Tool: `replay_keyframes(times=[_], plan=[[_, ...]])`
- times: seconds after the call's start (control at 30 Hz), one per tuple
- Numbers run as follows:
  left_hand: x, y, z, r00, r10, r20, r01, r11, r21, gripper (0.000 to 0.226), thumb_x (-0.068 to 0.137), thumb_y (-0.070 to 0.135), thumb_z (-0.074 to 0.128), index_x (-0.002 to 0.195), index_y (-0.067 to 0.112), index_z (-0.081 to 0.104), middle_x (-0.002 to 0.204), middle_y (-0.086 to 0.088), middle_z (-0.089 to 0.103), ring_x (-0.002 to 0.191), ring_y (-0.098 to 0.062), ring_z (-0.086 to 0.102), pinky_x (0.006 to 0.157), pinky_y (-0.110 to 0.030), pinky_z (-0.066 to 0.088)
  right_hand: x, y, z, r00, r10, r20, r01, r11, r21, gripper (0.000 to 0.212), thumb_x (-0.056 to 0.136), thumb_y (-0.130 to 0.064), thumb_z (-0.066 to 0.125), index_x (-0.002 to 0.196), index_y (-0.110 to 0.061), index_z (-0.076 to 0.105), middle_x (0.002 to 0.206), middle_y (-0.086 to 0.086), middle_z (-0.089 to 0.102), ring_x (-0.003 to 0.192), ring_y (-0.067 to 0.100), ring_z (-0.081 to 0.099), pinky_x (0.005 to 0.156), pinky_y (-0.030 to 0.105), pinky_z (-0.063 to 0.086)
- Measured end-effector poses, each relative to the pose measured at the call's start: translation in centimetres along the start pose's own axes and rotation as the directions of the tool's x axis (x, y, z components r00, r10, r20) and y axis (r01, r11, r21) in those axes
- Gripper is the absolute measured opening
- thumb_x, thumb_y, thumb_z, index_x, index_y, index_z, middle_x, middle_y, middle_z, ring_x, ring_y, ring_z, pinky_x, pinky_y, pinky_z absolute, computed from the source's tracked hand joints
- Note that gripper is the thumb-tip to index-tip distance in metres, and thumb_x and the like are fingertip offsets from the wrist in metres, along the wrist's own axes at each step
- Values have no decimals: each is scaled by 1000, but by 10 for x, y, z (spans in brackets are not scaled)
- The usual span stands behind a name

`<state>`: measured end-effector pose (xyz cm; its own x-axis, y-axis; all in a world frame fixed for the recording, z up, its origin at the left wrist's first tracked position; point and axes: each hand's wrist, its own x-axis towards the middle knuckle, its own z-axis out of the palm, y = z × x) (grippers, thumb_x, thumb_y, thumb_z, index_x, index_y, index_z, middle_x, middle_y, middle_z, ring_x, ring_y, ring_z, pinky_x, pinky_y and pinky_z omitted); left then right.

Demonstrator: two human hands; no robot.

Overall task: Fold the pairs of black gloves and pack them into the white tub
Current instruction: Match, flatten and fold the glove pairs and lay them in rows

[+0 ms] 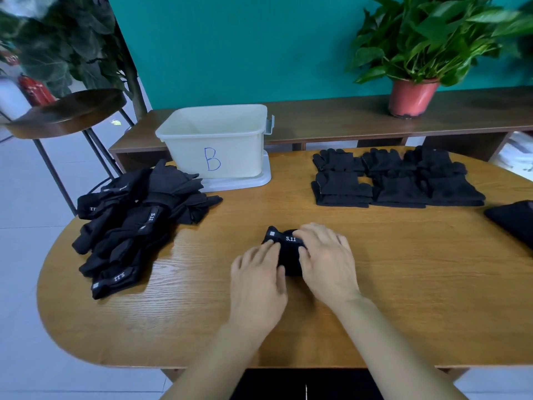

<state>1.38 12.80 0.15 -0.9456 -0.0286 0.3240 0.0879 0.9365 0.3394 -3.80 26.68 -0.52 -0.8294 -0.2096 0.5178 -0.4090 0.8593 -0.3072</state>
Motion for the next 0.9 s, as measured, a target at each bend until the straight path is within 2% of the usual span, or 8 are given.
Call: replay_keyframes(times=[0.13, 0.27, 0.43, 0.47, 0.53, 0.6, 0.77, 0.9], plan=[[-21, 10, 3, 973, -55, 224, 37, 996, 85, 57, 107, 28, 35, 158, 10, 17, 166, -4, 13, 154, -17, 4, 116, -26, -1, -11, 5, 7, 951, -98, 293, 113, 993, -35, 24, 91, -15, 63, 114, -20, 71, 127, -2, 63, 119, 16, 59, 114, 36, 26], [-39, 3, 15, 984, -72, 163, 39, 980, 197, 60, 78, 27, 80, 130, 3, 63, 140, -12, 56, 138, -20, 32, 106, -31, 36, -31, 8, 3, 959, -140, 248, 157, 986, -48, 19, 84, -22, 70, 102, -24, 72, 116, -2, 66, 104, 16, 64, 97, 36, 46], [-51, 0, 25, 983, -40, 177, 1, 975, 221, 45, 78, 24, 69, 118, 3, 71, 132, -15, 63, 128, -34, 55, 97, -40, 49, -50, 3, -3, 972, -110, 207, 136, 984, -113, 33, 91, -31, 39, 102, -25, 69, 119, -1, 65, 108, 17, 62, 88, 32, 40], [-50, 1, 23, 980, -44, 193, 4, 980, 201, 46, 85, 22, 60, 126, 2, 66, 140, -16, 56, 135, -35, 46, 104, -40, 44, -54, 3, -2, 976, -92, 197, 117, 986, -116, 34, 92, -31, 37, 103, -24, 69, 120, 0, 65, 108, 18, 62, 87, 31, 36], [-42, 5, 20, 970, -4, 243, -23, 994, 106, 48, 105, 15, 36, 151, 2, 34, 162, -12, 19, 150, -31, 4, 119, -28, 6, -60, 5, -2, 983, -59, 172, 81, 989, -120, 34, 92, -30, 37, 103, -22, 69, 120, 3, 65, 108, 20, 63, 87, 31, 33], [-33, 0, 19, 951, 60, 304, -71, 997, 25, 53, 109, 25, 25, 158, 11, 10, 163, -1, -8, 148, -21, -22, 111, -17, -15, -64, 7, -4, 989, -36, 145, 56, 989, -137, 35, 93, -30, 37, 102, -20, 69, 120, 5, 65, 107, 23, 63, 88, 33, 37], [-11, 0, 24, 880, 299, 369, -313, 949, -23, 54, 110, 30, 26, 158, 17, 7, 164, 5, -9, 148, -15, -25, 110, -11, -18, -73, 18, -11, 996, 75, 51, -63, 975, -215, 34, 89, -23, 41, 98, -12, 72, 113, 13, 67, 101, 29, 65, 82, 39, 50], [13, 24, 42, 795, 406, 452, -428, 902, -57, 55, 109, 31, 25, 159, 19, 5, 162, 11, -15, 147, -12, -28, 120, -20, -9, -81, 45, -20, 980, 194, -40, -198, 942, -272, 38, 88, -20, 39, 102, -7, 72, 115, 17, 67, 100, 34, 65, 80, 43, 50]])
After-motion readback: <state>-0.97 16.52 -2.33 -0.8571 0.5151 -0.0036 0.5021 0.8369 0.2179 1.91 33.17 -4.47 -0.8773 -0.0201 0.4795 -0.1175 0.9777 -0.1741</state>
